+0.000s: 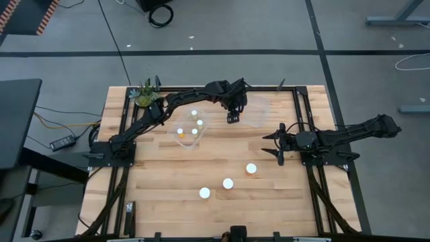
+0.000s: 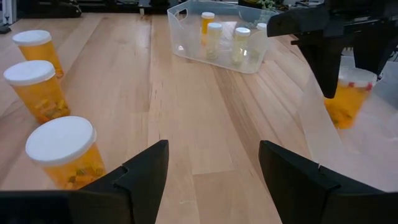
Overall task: Pick and place medicine bottles into bin by pill shape (circle, oval)
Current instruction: Put the big orange pill bottle into the right transparent bin
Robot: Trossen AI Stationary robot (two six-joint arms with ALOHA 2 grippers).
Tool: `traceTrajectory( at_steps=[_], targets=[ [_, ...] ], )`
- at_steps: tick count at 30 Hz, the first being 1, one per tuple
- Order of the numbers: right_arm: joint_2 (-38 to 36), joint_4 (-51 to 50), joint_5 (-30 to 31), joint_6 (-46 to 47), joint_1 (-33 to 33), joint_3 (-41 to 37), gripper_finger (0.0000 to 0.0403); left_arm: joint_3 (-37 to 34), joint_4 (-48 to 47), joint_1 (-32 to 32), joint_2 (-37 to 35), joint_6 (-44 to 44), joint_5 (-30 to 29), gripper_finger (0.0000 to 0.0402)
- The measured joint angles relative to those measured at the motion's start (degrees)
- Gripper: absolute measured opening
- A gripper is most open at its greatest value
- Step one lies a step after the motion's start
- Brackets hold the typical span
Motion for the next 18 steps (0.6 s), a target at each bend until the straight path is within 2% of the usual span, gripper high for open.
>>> traceTrajectory(
  at_steps=[18],
  targets=[
    [0.0,0.0,0.0,0.0,0.0,0.0,0.0257,0.0,0.0,0.0,0.0,0.4,0.0,0.0257]
  ],
)
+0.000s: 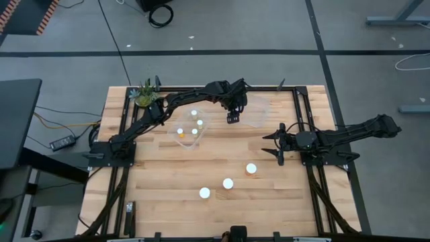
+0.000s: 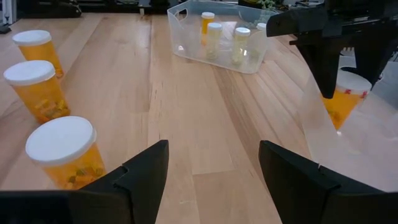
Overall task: Pick and place medicine bottles into bin by pill shape (circle, oval)
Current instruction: Put the big orange pill bottle into the right transparent bin
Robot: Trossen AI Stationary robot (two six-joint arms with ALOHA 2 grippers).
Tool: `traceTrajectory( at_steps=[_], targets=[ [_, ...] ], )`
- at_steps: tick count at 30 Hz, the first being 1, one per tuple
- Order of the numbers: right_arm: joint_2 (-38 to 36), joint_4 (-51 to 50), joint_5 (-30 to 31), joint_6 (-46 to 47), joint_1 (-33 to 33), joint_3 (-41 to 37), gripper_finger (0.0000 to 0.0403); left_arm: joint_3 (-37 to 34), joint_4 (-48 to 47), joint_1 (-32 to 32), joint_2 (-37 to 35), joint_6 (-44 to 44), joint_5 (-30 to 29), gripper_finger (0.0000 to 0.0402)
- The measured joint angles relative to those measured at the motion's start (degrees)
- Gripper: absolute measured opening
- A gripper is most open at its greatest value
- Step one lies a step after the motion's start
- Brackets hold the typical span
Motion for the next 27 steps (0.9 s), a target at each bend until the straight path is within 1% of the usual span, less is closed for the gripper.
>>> traceTrajectory(
  at_steps=[10,22,27],
  targets=[
    [0.0,0.0,0.0,0.0,0.0,0.0,0.0257,0.0,0.8,0.0,0.0,0.1,0.0,0.028],
    [0.0,0.0,0.0,0.0,0.0,0.0,0.0257,1.0,2.4,-0.4,-0.3,0.4,0.0,0.0282],
    [0.0,0.0,0.0,0.0,0.0,0.0,0.0257,1.4,2.8,-1.4,-1.2,2.8,0.0,0.0282]
  ],
)
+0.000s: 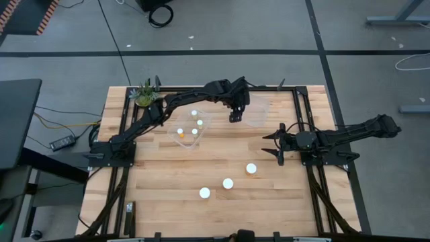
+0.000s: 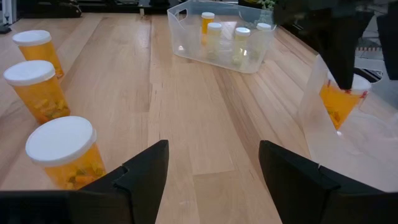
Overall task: Pick and place medicine bottles into bin by pill shape (circle, oval)
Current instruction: Put the big orange pill bottle into the right transparent bin
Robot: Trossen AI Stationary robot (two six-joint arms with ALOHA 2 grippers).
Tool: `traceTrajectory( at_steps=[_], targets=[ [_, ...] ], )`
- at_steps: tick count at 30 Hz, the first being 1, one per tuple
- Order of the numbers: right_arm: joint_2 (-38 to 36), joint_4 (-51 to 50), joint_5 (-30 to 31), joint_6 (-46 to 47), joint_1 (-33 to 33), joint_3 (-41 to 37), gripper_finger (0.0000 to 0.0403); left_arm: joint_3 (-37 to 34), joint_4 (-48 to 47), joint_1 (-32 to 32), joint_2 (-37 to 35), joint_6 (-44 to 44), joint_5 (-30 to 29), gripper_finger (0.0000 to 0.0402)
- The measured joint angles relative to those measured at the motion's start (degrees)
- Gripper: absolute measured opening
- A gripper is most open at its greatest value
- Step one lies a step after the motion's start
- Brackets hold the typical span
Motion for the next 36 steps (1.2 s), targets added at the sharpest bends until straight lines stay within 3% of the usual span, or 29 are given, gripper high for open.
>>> traceTrajectory(
  at_steps=[11,17,29,36],
  targets=[
    [0.0,0.0,0.0,0.0,0.0,0.0,0.0257,0.0,-7.5,-5.8,-4.8,4.0,5.9,0.0282],
    [0.0,-0.1,0.0,0.0,0.0,0.0,0.0257,0.0,-17.7,-9.3,-5.8,2.5,9.1,0.0282],
    [0.0,-0.1,0.0,0.0,0.0,0.0,0.0257,-0.8,-32.0,-18.6,-5.9,-6.4,9.4,0.0281],
    [0.0,0.0,0.0,0.0,0.0,0.0,0.0257,-0.8,-37.0,-24.5,-5.9,-15.1,4.5,0.0255]
  ],
)
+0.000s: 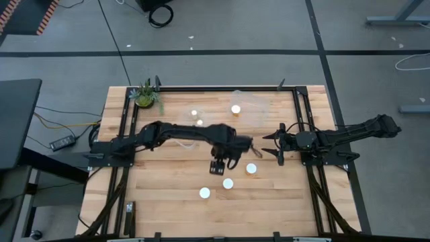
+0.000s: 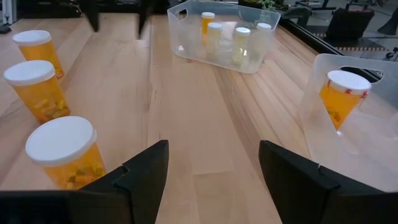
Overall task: Pick and place medicine bottles into bin by pill shape (circle, oval)
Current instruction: Put the big orange pill bottle into the right transparent bin
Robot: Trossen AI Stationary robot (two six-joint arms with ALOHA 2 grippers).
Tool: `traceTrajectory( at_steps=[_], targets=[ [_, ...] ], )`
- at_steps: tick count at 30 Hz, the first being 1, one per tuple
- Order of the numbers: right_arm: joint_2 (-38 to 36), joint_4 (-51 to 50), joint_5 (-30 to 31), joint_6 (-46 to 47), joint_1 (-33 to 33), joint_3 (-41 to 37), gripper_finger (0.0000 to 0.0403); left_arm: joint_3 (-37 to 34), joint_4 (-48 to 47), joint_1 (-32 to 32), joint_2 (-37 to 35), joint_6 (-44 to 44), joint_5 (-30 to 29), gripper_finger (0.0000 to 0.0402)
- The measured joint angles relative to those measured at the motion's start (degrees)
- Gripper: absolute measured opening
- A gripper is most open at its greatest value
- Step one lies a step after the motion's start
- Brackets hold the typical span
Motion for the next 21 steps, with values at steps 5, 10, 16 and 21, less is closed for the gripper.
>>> traceTrajectory(
  at_steps=[5,10,16,21],
  targets=[
    [0.0,0.0,0.0,0.0,0.0,0.0,0.0257,0.0,-1.7,-4.4,0.0,-6.6,-3.9,0.0234],
    [0.0,0.0,0.0,0.0,0.0,0.0,0.0257,0.0,-1.9,-9.0,0.1,-13.0,-8.6,0.0219],
    [0.0,0.0,0.0,0.0,0.0,0.0,0.0257,0.0,-5.9,-14.1,0.1,-20.5,-17.1,0.0197],
    [0.0,0.0,0.0,0.0,0.0,0.0,0.0257,-0.9,-5.8,-17.7,0.1,-24.1,-18.2,0.0178]
  ],
)
